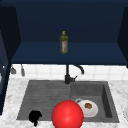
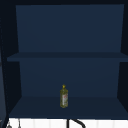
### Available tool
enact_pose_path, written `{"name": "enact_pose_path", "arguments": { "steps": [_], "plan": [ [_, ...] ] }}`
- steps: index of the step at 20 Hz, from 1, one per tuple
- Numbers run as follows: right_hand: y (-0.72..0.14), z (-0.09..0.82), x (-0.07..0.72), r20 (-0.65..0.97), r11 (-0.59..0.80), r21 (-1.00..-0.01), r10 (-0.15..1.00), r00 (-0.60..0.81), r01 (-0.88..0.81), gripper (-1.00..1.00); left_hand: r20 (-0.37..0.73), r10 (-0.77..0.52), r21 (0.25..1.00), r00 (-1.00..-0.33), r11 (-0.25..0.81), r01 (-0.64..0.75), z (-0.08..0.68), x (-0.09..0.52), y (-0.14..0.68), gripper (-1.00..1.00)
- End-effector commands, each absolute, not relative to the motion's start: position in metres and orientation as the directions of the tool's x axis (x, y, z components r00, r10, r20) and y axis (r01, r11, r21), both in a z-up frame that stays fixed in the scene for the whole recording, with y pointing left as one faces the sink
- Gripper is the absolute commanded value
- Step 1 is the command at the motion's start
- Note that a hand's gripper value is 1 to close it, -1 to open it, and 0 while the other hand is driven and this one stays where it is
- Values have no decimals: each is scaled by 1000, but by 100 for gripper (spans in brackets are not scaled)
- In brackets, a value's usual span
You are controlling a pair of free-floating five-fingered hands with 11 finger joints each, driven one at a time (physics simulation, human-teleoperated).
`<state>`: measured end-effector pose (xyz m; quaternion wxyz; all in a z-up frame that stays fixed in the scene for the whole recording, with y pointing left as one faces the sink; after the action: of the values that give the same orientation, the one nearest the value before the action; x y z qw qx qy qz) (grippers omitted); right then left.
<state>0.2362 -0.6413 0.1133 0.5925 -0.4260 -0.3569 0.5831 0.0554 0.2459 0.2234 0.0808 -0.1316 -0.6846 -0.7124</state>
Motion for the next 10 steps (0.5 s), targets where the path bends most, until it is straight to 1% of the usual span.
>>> {"name": "enact_pose_path", "arguments": {
  "steps": [1,10],
  "plan": [
    [-641,110,231,-93,-78,-868,996,7,-490,-100,298,65,954,-952,-50,295,223,55,246,0],
    [-639,110,241,-58,-73,-837,997,-44,-542,-100,298,65,954,-952,-50,295,223,55,246,0]
  ]
}}
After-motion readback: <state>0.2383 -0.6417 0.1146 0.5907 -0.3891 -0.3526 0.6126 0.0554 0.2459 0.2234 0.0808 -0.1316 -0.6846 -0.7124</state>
